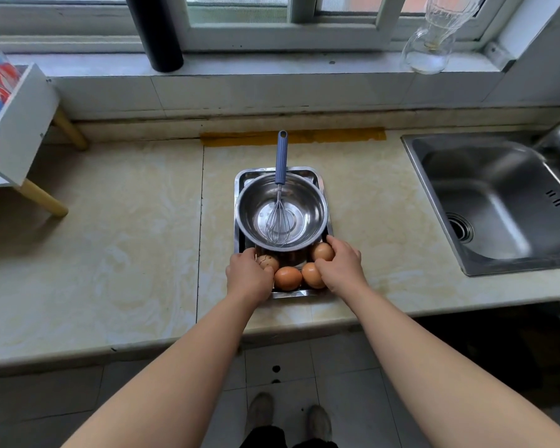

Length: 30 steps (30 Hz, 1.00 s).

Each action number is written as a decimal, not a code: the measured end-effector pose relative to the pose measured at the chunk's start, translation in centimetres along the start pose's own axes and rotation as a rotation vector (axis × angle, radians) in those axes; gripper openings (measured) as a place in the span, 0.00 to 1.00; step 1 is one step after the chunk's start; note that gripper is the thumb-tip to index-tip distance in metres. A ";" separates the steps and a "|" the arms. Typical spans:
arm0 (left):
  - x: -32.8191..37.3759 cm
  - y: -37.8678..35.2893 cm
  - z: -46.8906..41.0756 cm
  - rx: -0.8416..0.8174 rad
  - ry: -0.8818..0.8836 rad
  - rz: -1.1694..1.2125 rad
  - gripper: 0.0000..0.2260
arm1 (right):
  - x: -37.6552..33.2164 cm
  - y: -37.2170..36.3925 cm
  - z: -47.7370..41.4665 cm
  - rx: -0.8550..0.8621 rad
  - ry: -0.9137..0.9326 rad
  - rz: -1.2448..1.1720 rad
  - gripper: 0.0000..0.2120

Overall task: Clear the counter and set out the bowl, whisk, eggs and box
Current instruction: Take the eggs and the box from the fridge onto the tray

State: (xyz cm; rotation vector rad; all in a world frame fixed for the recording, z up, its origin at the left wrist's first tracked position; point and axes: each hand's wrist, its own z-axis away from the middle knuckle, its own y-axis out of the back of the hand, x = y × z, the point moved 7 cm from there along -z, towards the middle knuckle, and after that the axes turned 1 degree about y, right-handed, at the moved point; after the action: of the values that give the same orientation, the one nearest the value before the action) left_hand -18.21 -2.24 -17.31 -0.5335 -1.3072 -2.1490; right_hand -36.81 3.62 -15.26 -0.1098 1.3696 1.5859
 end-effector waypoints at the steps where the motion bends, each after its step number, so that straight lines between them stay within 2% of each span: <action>1: 0.0 0.1 0.1 0.003 0.007 0.015 0.19 | 0.0 0.1 0.2 0.005 -0.008 -0.011 0.29; 4: 0.5 0.8 1.0 0.045 0.038 0.044 0.19 | -0.1 0.9 1.0 0.041 -0.026 -0.044 0.28; 7: 1.6 1.2 2.0 0.051 0.012 0.117 0.13 | -0.3 2.0 2.0 0.093 -0.024 -0.078 0.26; 16: 7.8 -0.8 5.2 -0.133 -0.181 0.161 0.11 | 2.1 6.3 6.1 0.243 -0.072 -0.241 0.25; 23: 14.2 -6.0 11.4 -0.255 -0.376 0.133 0.13 | 8.2 12.2 11.7 0.451 -0.168 -0.342 0.21; 30: 18.5 -13.5 22.8 -0.406 -0.595 0.076 0.14 | 17.3 18.5 21.5 0.711 -0.278 -0.440 0.17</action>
State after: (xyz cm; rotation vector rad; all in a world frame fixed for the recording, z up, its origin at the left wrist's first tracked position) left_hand -39.97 18.36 -5.25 -1.4504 -1.0901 -2.2860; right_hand -47.63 33.46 -5.53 0.2209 1.4820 0.6683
